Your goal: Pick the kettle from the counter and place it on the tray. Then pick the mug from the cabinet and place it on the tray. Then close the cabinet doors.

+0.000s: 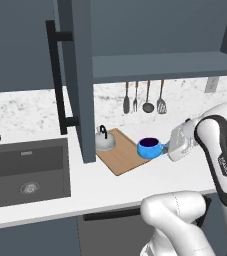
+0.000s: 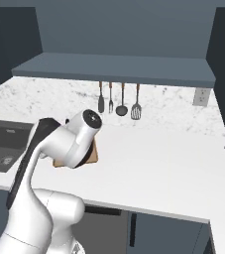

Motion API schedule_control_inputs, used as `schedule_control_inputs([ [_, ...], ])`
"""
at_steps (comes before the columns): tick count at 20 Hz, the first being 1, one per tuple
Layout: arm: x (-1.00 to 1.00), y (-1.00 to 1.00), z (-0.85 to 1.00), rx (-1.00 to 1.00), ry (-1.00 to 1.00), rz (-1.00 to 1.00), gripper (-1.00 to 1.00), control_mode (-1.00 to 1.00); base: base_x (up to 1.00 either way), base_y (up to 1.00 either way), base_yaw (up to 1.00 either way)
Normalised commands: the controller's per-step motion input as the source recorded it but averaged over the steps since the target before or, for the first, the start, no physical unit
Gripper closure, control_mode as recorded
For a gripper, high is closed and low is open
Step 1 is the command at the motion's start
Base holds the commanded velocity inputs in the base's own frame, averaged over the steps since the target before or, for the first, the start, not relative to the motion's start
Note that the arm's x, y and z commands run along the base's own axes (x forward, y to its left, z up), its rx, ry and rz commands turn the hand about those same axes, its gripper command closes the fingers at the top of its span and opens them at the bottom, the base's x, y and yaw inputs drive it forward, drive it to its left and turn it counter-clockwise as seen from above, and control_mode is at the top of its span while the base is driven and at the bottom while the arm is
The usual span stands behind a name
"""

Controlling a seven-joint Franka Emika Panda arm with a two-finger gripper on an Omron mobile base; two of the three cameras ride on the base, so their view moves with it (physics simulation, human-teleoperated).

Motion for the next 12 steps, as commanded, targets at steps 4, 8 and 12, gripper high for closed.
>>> schedule_control_inputs([
  [4,0.47,-0.01,-0.49,-0.13,0.00,0.14,1.00,-1.00,0.00,0.00,0.00],
  [8,0.64,0.00,-0.45,-0.15,0.00,0.00,1.00,-1.00,0.00,0.00,0.00],
  [12,0.57,0.00,-0.34,-0.03,0.00,0.00,1.00,-1.00,0.00,0.00,0.00],
])
